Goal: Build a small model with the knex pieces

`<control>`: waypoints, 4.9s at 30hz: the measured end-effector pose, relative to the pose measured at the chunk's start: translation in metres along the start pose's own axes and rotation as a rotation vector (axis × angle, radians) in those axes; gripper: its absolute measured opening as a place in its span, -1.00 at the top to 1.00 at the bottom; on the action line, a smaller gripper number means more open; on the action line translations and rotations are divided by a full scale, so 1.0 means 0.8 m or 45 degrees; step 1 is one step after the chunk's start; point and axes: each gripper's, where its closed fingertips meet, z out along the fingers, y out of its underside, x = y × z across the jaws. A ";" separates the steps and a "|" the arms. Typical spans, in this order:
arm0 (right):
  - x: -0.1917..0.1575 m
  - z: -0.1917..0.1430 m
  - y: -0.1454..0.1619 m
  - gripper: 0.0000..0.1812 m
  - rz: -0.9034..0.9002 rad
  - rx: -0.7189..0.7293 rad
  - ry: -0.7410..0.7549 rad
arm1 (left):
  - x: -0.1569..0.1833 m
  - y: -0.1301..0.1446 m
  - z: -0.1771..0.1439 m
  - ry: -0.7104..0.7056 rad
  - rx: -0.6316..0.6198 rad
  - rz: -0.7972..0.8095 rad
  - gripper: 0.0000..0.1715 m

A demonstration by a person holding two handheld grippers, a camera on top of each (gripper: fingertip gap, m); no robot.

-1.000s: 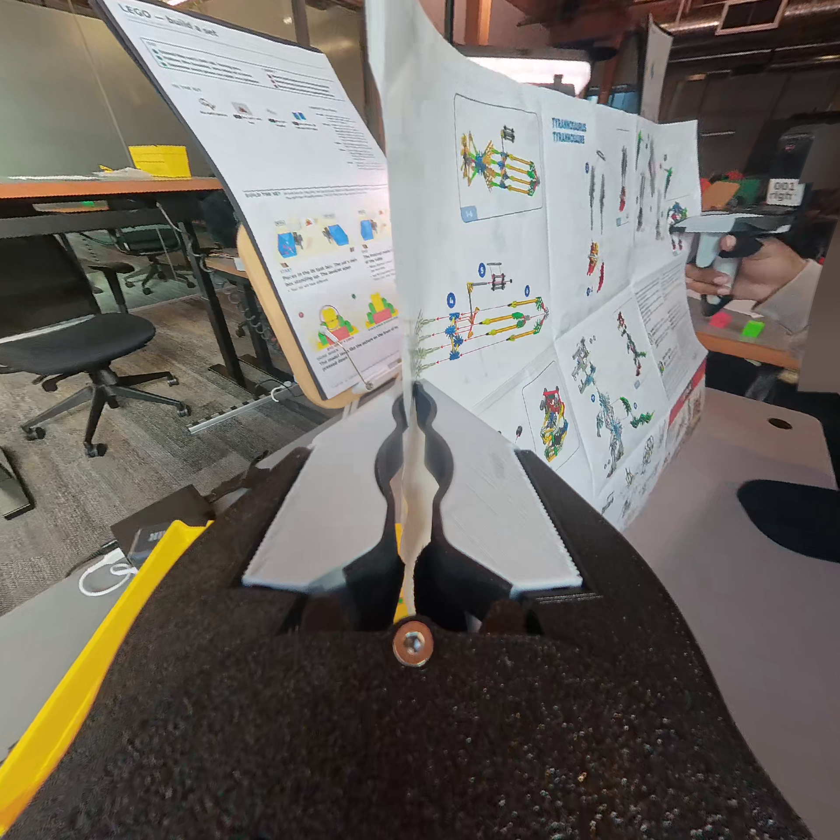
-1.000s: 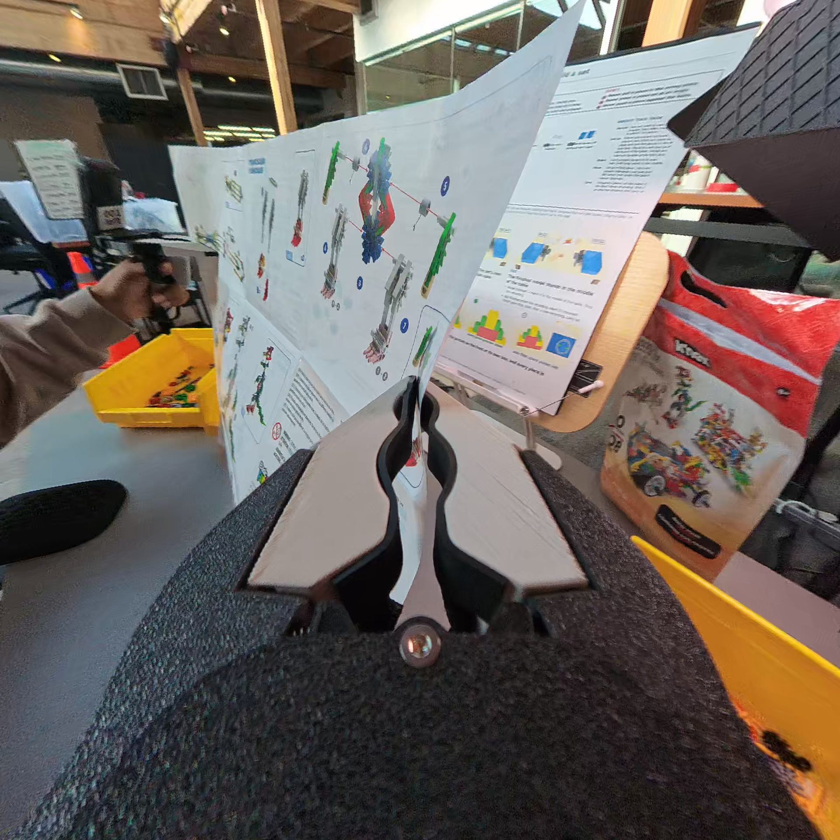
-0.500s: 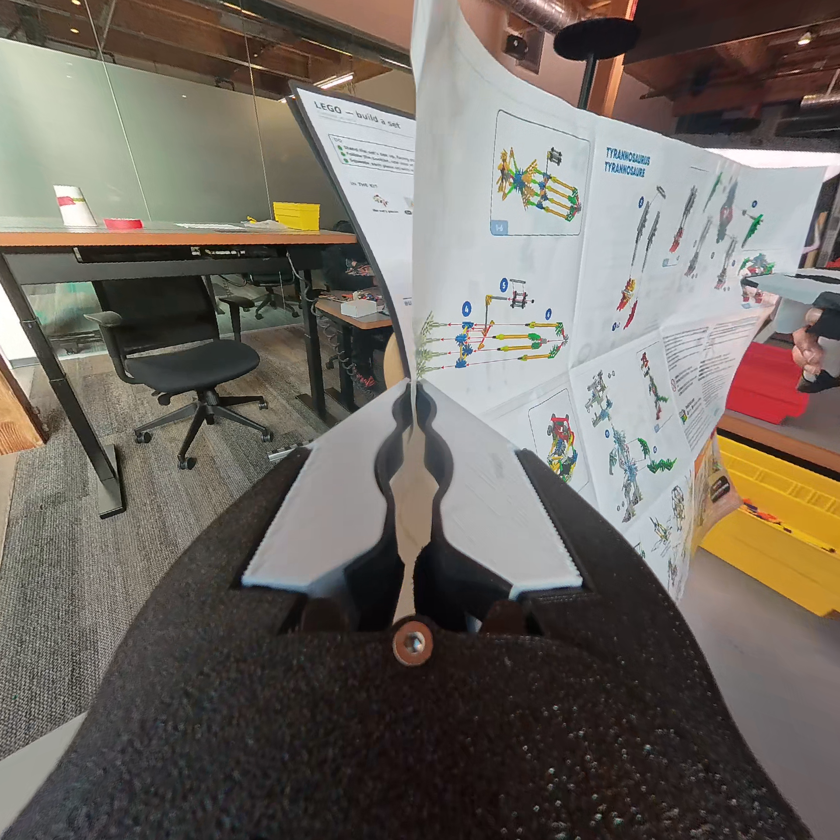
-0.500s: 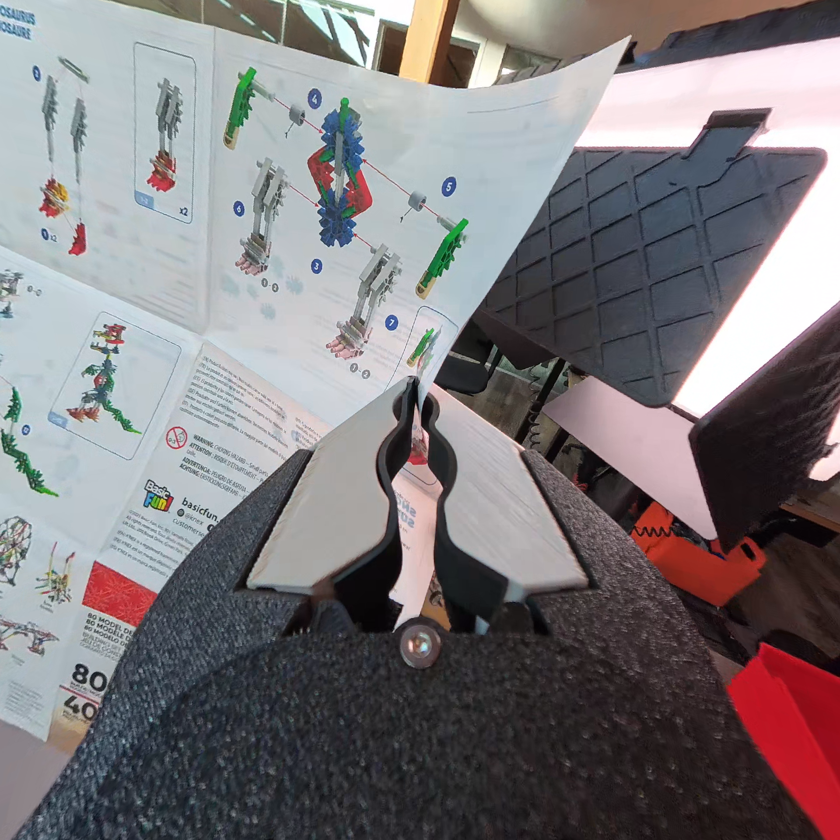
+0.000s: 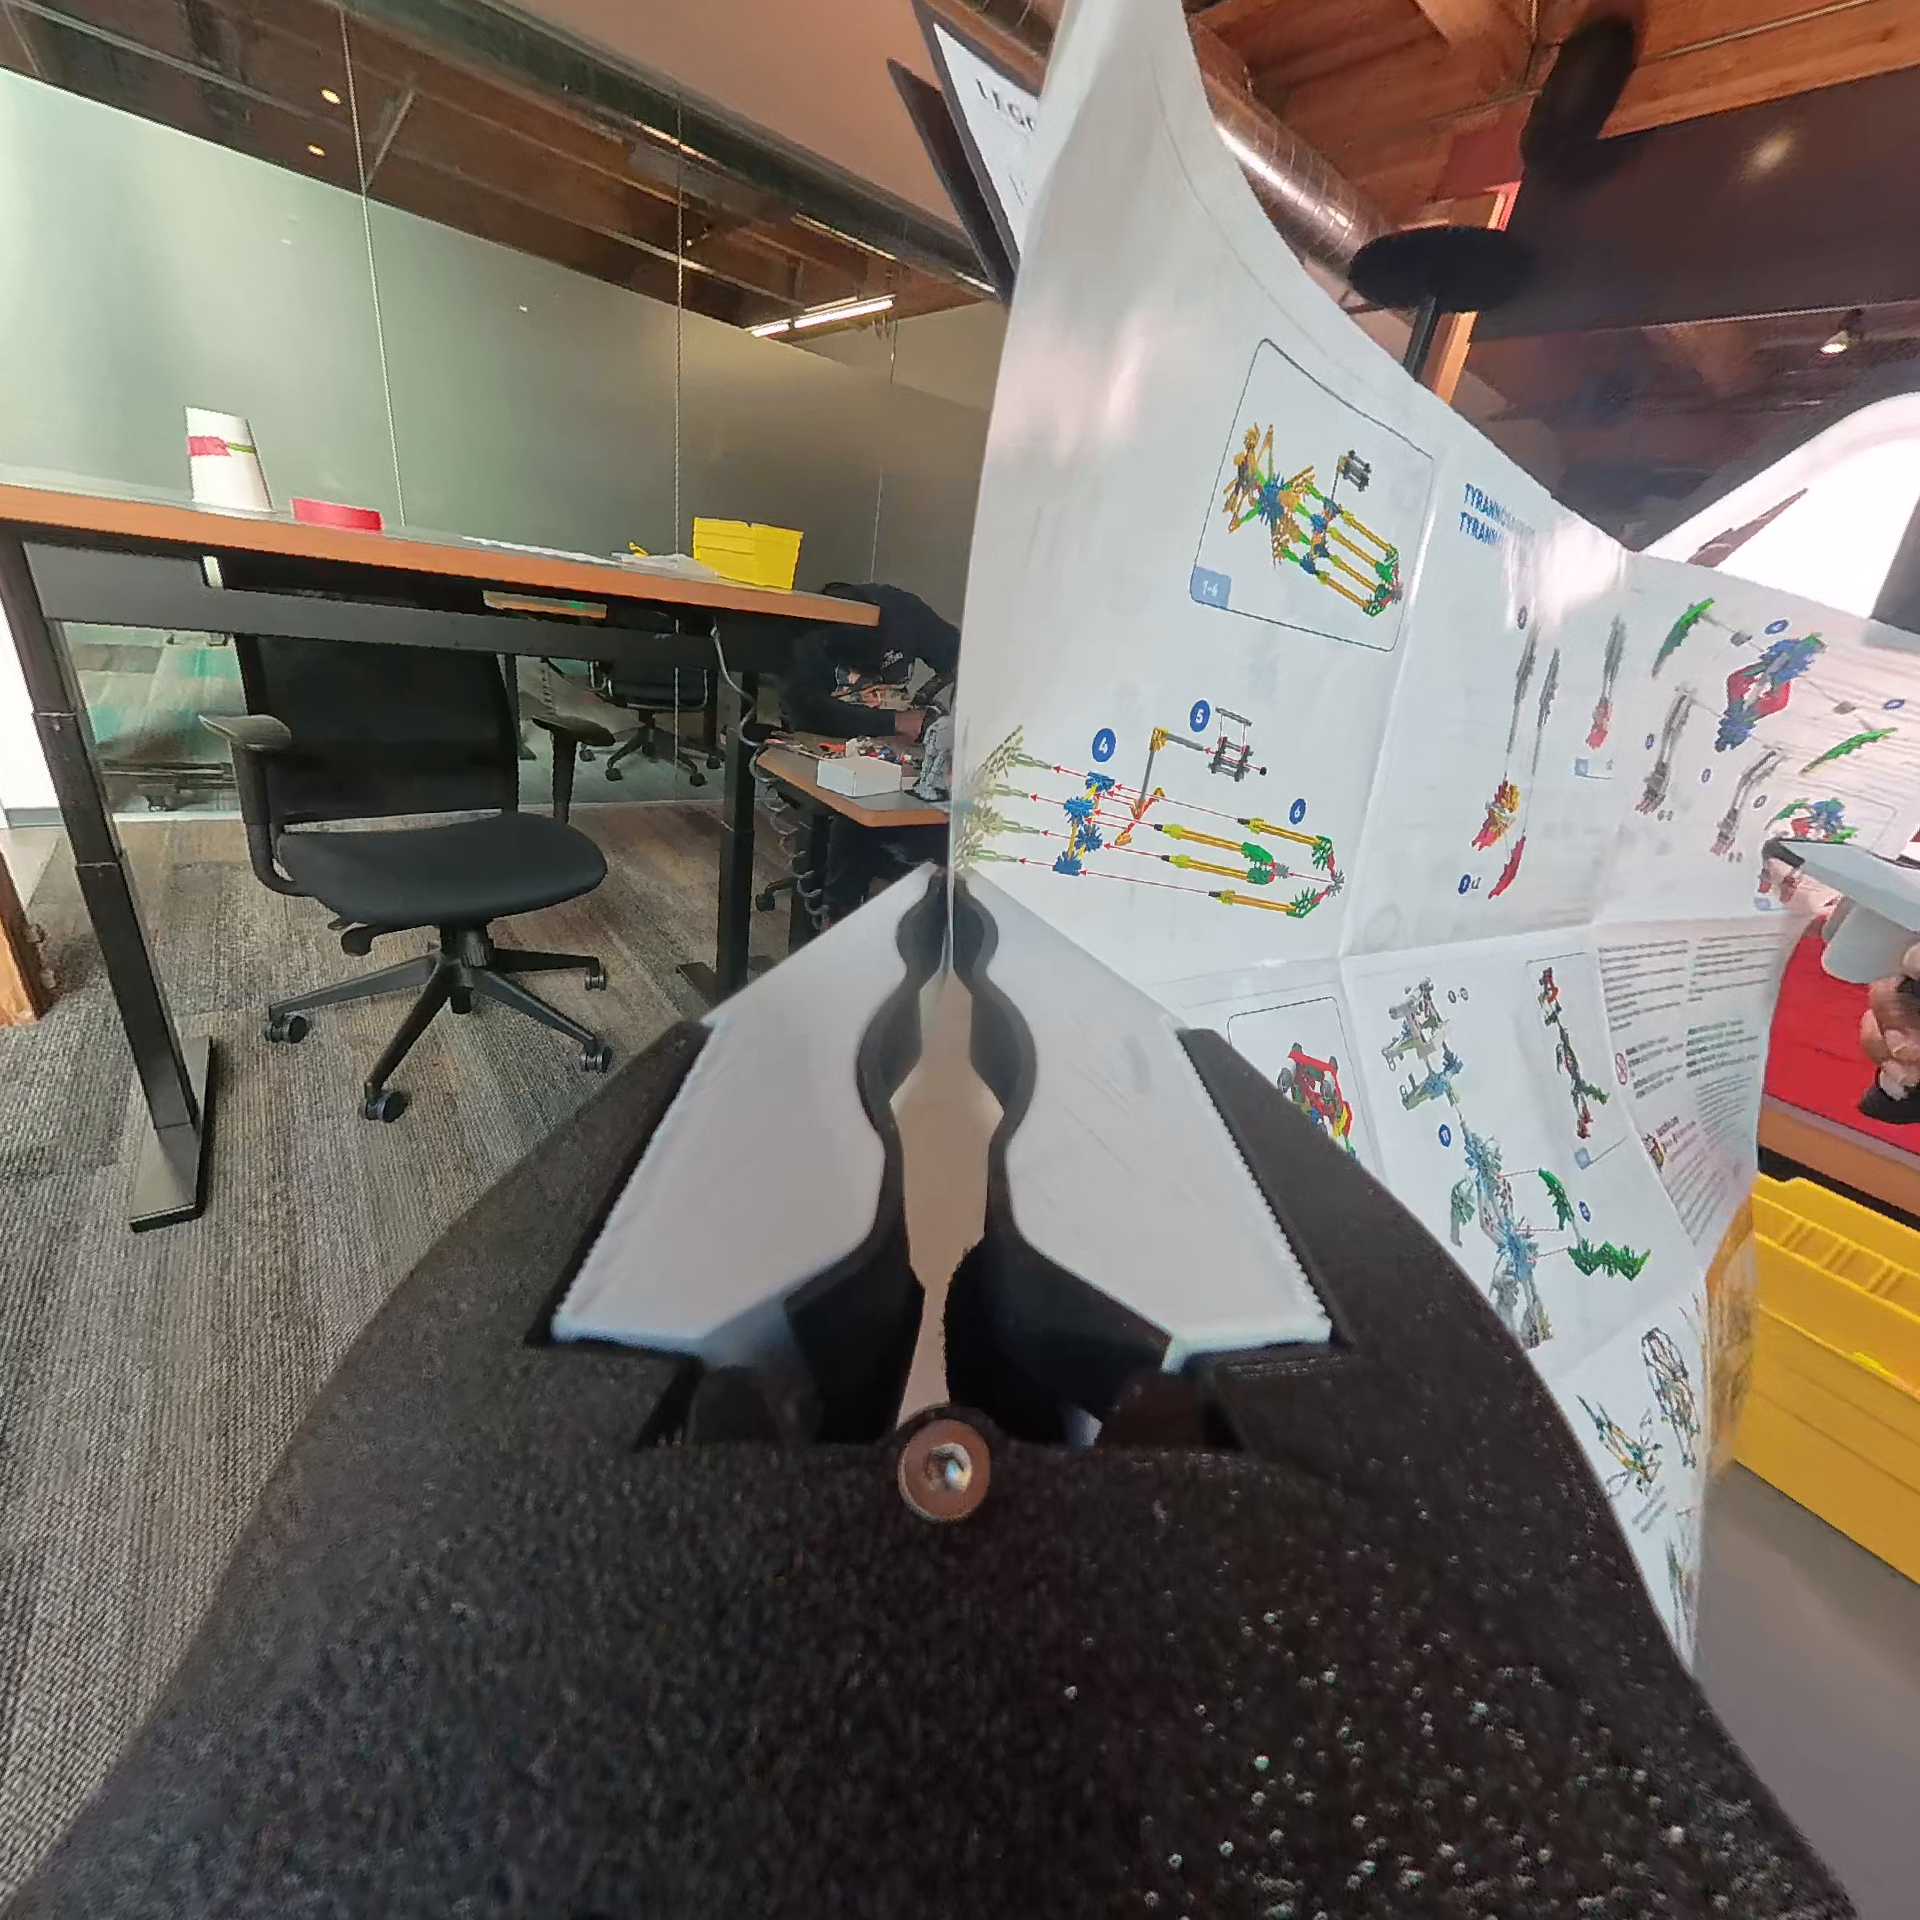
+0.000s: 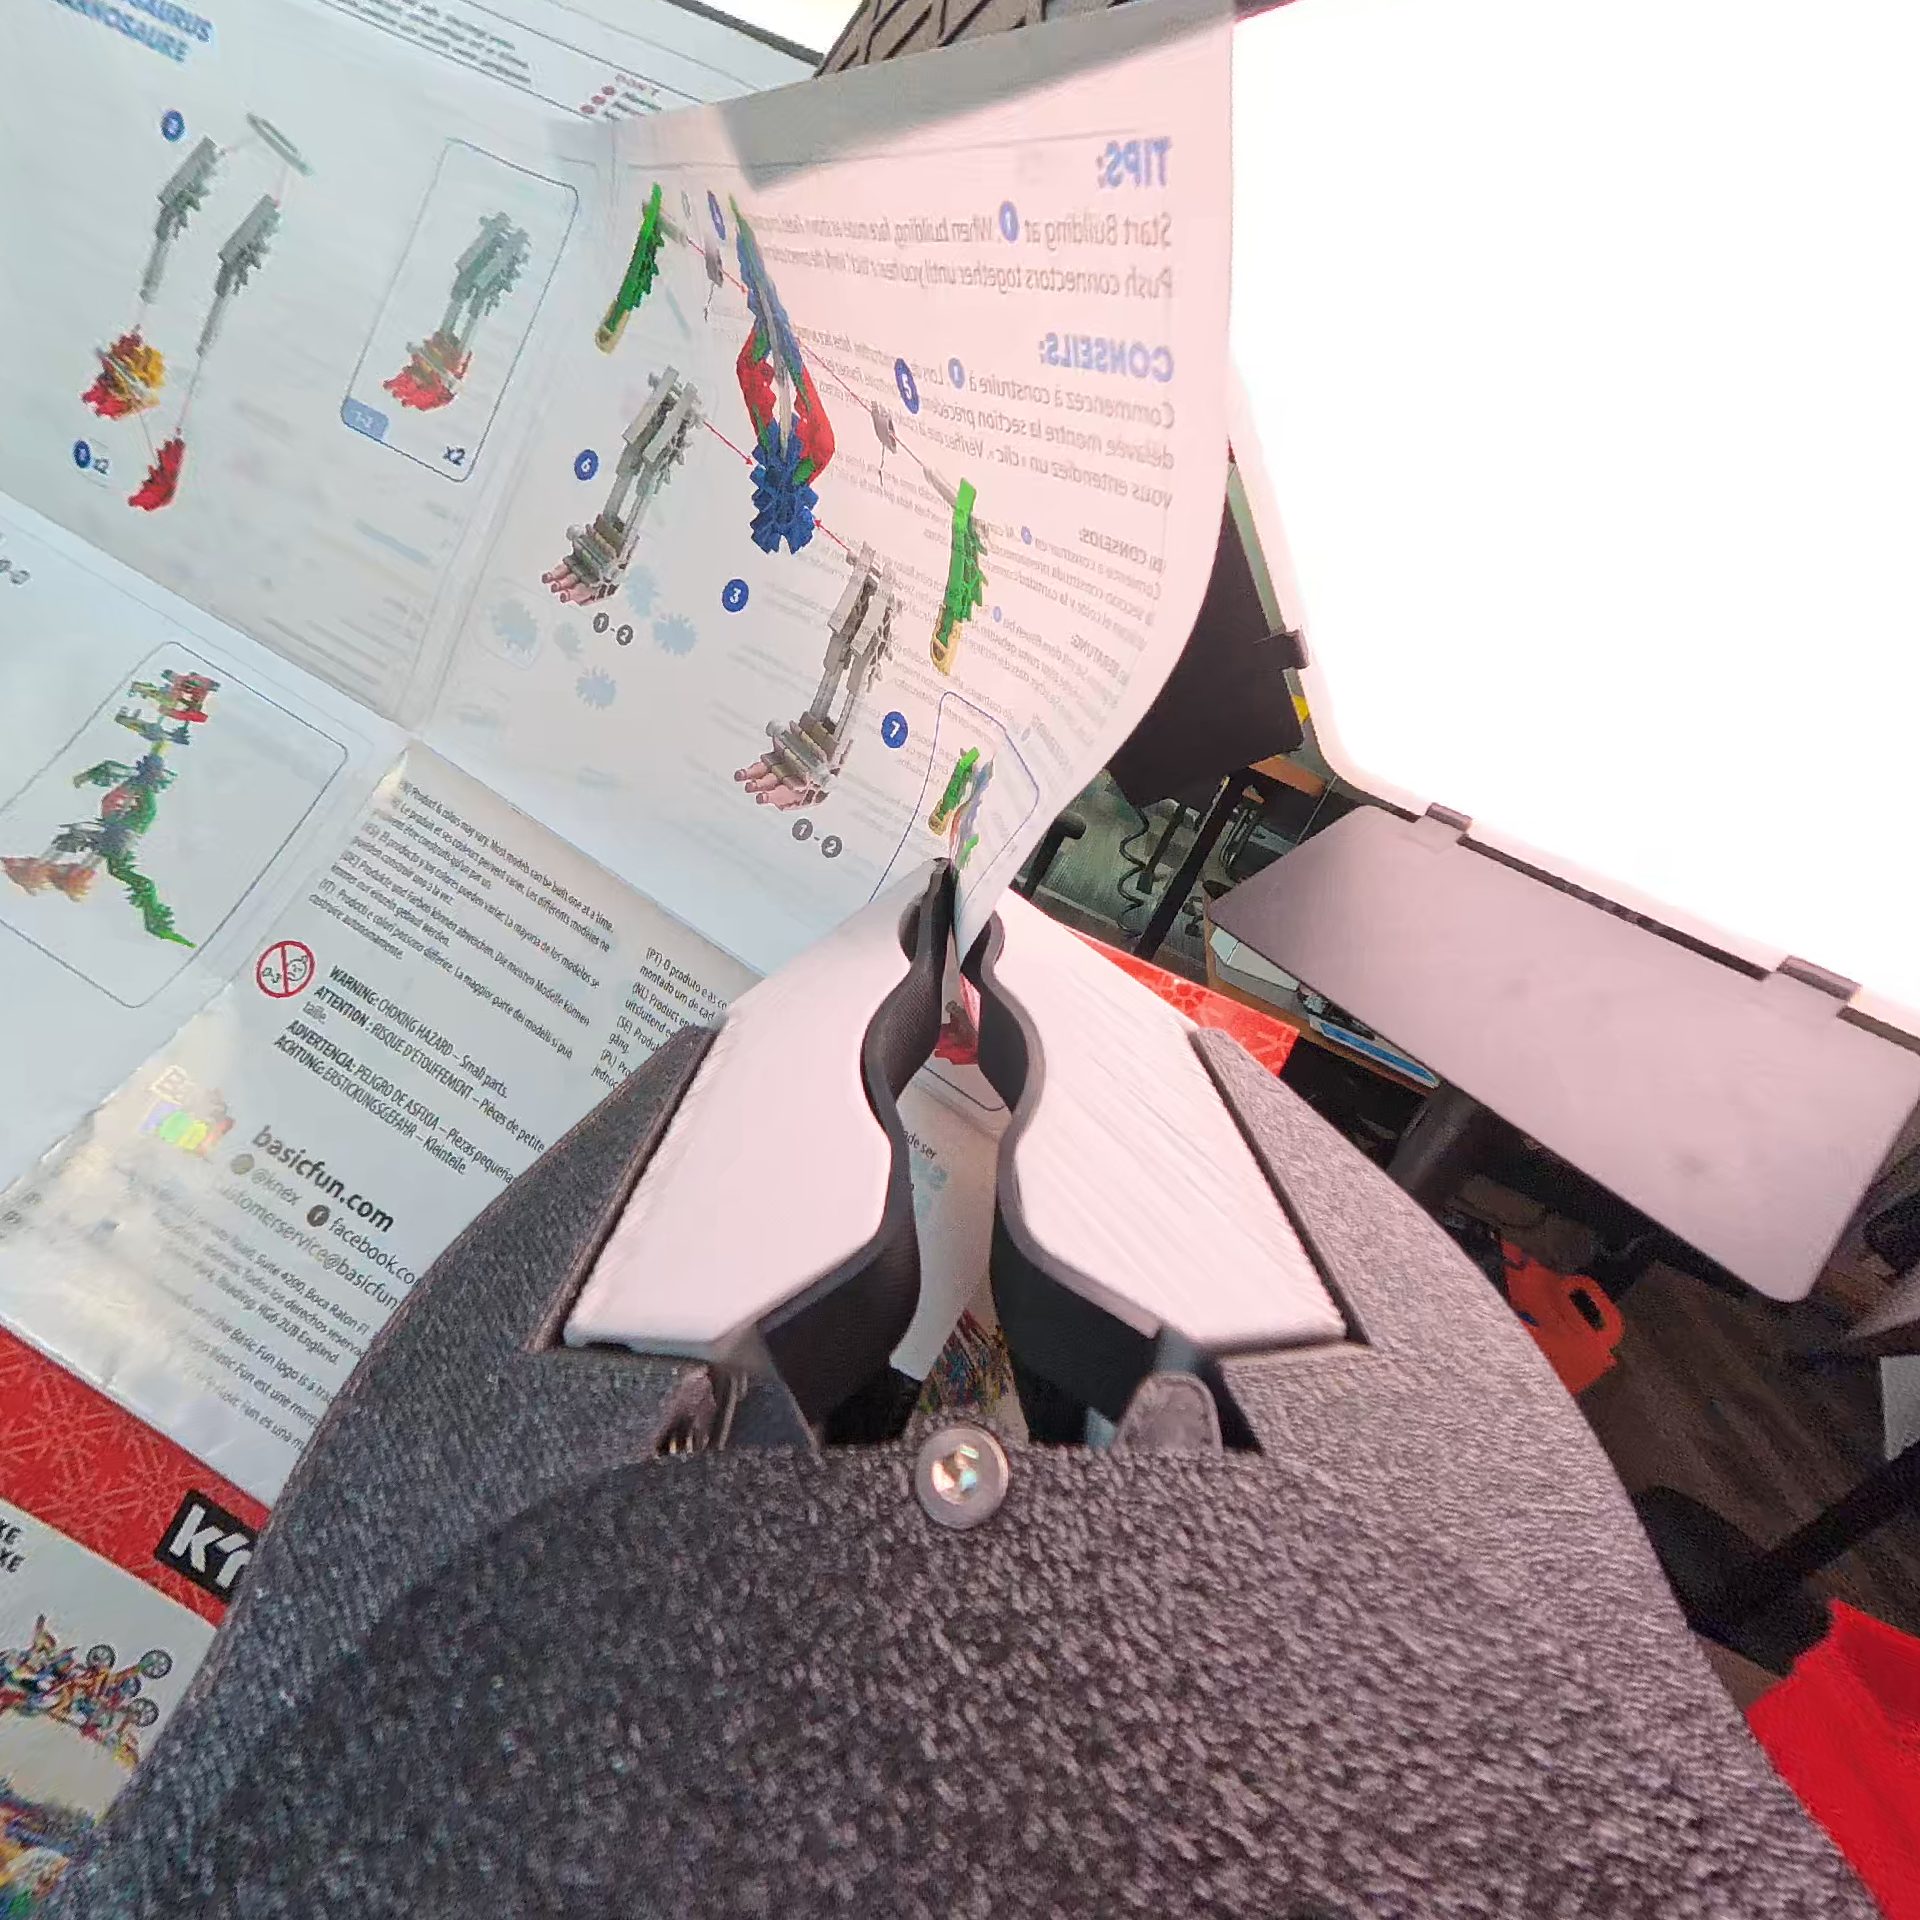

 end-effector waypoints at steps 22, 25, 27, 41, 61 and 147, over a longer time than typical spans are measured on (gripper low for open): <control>0.007 0.055 0.054 1.00 -0.053 -0.146 0.099 | -0.012 0.047 0.005 0.100 0.083 -0.123 1.00; -0.009 0.046 0.077 1.00 -0.021 -0.211 0.056 | -0.012 0.063 -0.008 0.103 0.067 -0.170 1.00; -0.013 0.038 0.080 1.00 -0.023 -0.209 0.037 | -0.009 0.070 -0.016 0.093 0.022 -0.165 1.00; 0.000 0.032 0.046 1.00 0.068 -0.388 -0.073 | -0.001 0.064 -0.025 0.031 -0.254 -0.115 1.00; 0.013 0.022 0.062 0.69 -0.017 -0.359 0.055 | 0.004 0.078 -0.054 0.156 -0.301 -0.106 0.48; -0.007 0.002 0.102 1.00 0.151 -0.407 0.047 | 0.123 0.218 -0.140 0.626 -0.766 -0.182 1.00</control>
